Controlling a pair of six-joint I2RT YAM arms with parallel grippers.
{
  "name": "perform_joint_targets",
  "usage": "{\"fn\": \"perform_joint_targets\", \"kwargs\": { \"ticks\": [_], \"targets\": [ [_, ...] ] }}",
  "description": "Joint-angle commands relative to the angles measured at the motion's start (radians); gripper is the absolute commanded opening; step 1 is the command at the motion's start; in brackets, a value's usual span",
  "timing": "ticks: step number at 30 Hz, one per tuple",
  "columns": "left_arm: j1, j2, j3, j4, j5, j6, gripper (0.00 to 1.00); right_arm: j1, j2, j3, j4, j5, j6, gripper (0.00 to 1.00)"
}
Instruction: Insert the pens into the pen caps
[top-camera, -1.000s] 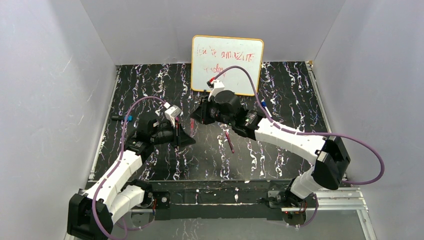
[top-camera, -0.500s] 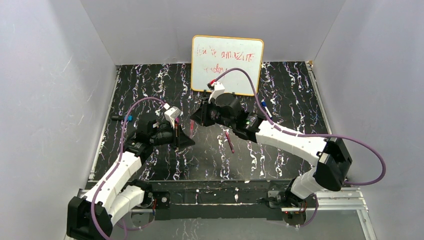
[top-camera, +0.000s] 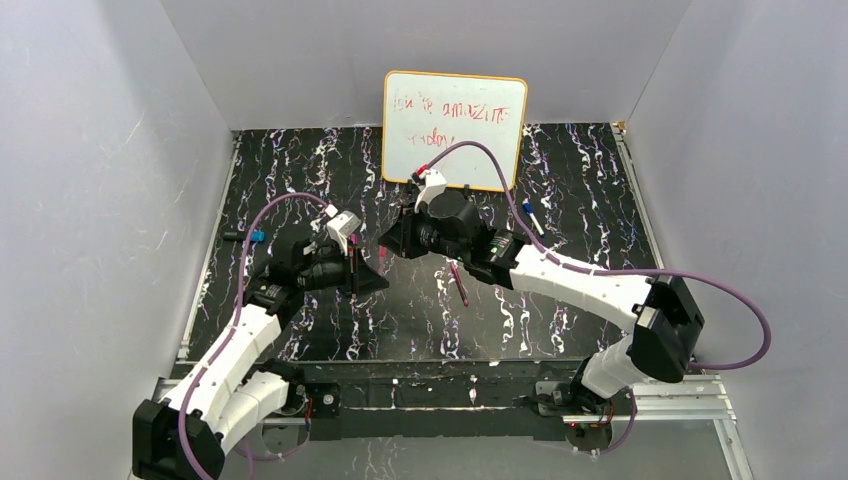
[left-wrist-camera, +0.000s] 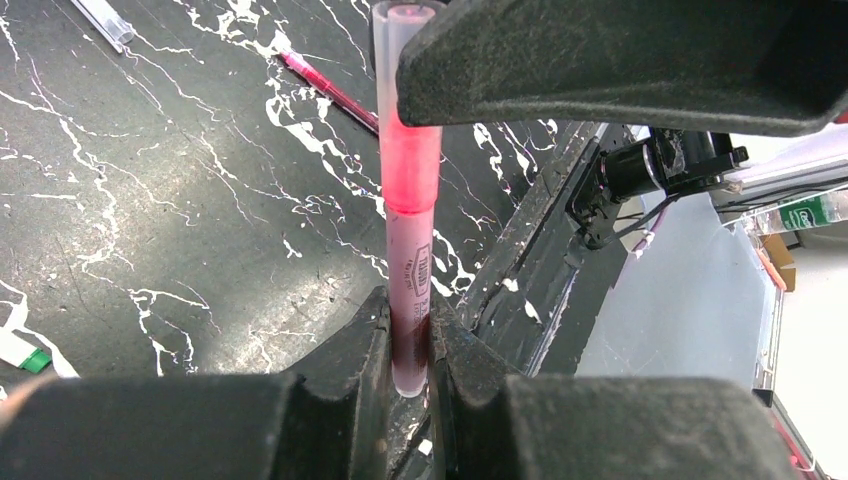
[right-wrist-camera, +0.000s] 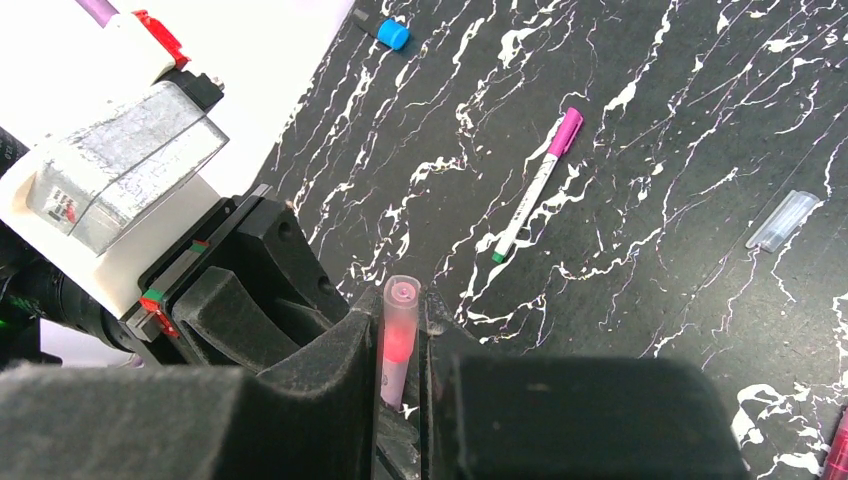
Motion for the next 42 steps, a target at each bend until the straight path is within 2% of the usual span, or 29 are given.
{"fn": "perform_joint_targets", "kwargs": {
  "ticks": [1, 5, 11, 16, 24, 29, 42],
  "targets": [
    [0.004, -0.048, 0.063, 0.059, 0.012, -0.013, 0.0, 0.014, -0.009, -0.014, -0.05, 0.001, -0.035, 0.01],
    [0.003, -0.045, 0.07, 0.047, -0.014, 0.006, 0.0, 0.013, 0.006, 0.01, -0.064, -0.024, -0.044, 0.01],
    [0.004, 0.004, 0.142, -0.005, -0.138, 0.086, 0.0, 0.014, 0.011, 0.012, -0.081, -0.1, -0.042, 0.01],
    [0.004, 0.063, 0.212, 0.02, -0.215, 0.115, 0.0, 0.04, 0.002, -0.009, -0.098, -0.102, -0.057, 0.01],
    [0.009, 0.145, 0.328, 0.088, -0.251, 0.129, 0.0, 0.067, -0.018, -0.067, -0.13, -0.122, -0.066, 0.01],
    [0.016, 0.151, 0.419, 0.063, -0.299, 0.176, 0.0, 0.085, -0.017, -0.115, -0.128, -0.127, -0.052, 0.01],
    [0.019, 0.166, 0.578, 0.03, -0.263, 0.219, 0.0, 0.128, 0.026, -0.168, -0.096, -0.157, -0.018, 0.01]
  ]
}}
